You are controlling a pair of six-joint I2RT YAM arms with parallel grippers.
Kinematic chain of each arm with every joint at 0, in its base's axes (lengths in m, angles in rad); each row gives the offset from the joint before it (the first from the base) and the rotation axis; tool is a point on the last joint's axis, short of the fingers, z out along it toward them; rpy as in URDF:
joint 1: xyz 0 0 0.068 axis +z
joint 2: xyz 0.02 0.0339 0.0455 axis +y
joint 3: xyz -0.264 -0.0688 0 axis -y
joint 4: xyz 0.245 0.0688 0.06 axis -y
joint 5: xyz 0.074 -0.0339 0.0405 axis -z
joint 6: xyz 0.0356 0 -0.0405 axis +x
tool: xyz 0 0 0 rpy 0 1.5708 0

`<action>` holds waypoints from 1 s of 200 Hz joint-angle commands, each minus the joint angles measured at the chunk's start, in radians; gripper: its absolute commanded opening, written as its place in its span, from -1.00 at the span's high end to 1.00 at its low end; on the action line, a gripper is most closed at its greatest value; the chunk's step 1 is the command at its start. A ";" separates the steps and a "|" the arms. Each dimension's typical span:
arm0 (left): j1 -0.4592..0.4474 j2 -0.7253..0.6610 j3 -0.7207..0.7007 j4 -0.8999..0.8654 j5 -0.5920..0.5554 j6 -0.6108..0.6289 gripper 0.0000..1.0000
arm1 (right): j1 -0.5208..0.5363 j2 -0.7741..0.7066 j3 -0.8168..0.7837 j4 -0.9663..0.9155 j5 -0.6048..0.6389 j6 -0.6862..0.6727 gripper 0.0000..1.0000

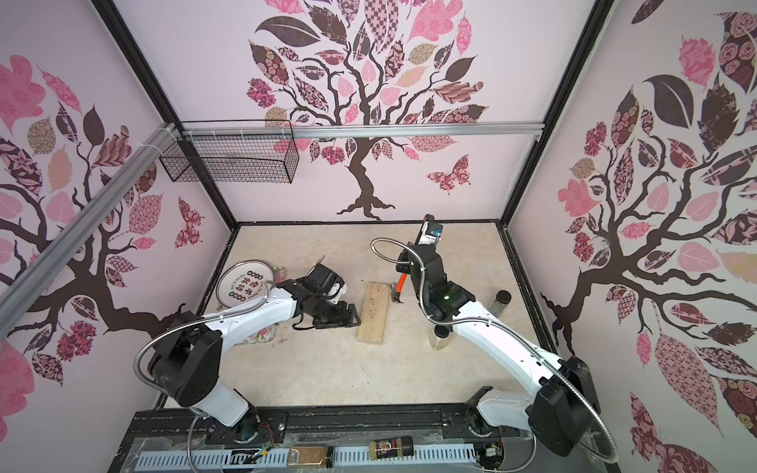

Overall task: Use a claw hammer to pull out a nail
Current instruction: Move the mounting plate to the center of the board.

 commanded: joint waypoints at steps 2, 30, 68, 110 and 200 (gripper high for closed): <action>0.002 0.033 0.089 -0.012 0.013 0.021 -0.59 | 0.000 0.039 0.019 0.080 0.061 0.043 0.76; 0.002 0.080 0.075 0.044 0.091 0.005 -0.51 | 0.000 0.084 0.025 0.069 0.051 0.041 0.75; 0.001 0.124 0.028 0.132 0.207 -0.052 -0.41 | 0.001 0.138 0.030 0.058 0.028 0.036 0.74; 0.001 0.137 0.010 0.149 0.211 -0.081 -0.26 | 0.000 0.196 0.045 0.051 0.000 0.059 0.74; 0.004 0.172 -0.030 0.208 0.269 -0.178 -0.08 | 0.003 0.264 0.075 0.015 -0.124 0.118 0.73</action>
